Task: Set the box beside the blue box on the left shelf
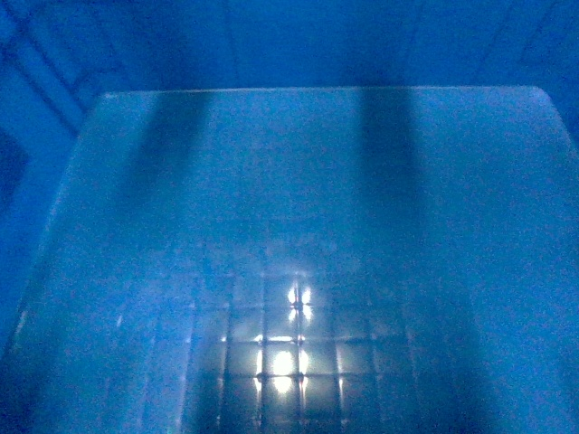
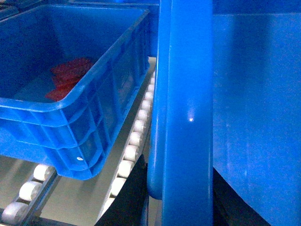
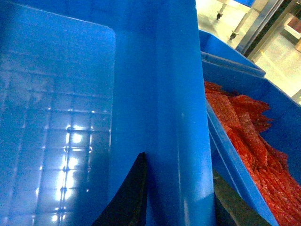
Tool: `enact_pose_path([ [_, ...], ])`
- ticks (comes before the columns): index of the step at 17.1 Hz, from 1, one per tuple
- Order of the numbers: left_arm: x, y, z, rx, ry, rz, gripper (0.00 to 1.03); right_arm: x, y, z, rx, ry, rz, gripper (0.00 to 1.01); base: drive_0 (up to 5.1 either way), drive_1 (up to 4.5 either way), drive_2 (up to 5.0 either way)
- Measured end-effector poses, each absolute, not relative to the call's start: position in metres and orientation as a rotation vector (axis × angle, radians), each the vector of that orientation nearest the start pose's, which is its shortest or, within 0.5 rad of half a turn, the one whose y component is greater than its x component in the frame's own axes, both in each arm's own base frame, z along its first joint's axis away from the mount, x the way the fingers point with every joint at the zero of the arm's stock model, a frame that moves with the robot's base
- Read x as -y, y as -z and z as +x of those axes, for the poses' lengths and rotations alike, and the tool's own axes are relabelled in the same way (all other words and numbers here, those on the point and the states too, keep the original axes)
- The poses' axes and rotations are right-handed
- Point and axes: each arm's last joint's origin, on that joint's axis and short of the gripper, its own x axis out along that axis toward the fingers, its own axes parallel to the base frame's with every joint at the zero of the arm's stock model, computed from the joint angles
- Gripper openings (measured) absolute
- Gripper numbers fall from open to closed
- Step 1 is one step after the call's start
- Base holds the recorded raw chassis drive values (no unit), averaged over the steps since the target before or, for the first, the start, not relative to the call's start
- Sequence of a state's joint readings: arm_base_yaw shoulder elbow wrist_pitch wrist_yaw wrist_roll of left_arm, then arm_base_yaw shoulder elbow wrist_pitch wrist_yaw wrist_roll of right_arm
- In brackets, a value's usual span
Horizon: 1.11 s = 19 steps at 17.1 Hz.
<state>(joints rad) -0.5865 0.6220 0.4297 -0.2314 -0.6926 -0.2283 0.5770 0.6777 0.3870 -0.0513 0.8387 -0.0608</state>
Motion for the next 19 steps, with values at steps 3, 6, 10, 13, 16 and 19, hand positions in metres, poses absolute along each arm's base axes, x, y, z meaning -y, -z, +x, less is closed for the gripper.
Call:
enact_pose_path([
  [3,0.0618,-0.2324,0.1264,-0.325,-0.142,0.027,0.19,-0.0629,-0.2271,0.136,-0.269,0.251,-0.283,0.22,0.0,0.0,0.0],
  [6,0.0618,-0.2324,0.1264,-0.325,-0.142,0.027,0.19,-0.0629,-0.2271,0.136,-0.269,0.251,-0.283,0.22,0.0,0.0,0.0],
  [10,0.0618,-0.2324,0.1264,-0.325,-0.142,0.027,0.19,-0.0628,-0.2271,0.136,-0.269,0.252,-0.283,0.22,0.0,0.0,0.0],
  [13,0.0618,-0.2324,0.1264,-0.325,-0.142,0.027,0.19,-0.0628,-0.2271,0.136,-0.269,0.252,-0.283,0.22,0.0,0.0,0.0],
  [16,0.0618,-0.2324,0.1264,-0.325,-0.142,0.027,0.19,-0.0628,-0.2271,0.136,-0.269,0.252,-0.283,0.22,0.0,0.0,0.0],
  [19,0.0618,-0.2324,0.1264,-0.325,-0.142,0.027,0.19,-0.0628,-0.2271,0.136,-0.269,0.252,-0.283,0.22,0.0,0.0,0.0],
])
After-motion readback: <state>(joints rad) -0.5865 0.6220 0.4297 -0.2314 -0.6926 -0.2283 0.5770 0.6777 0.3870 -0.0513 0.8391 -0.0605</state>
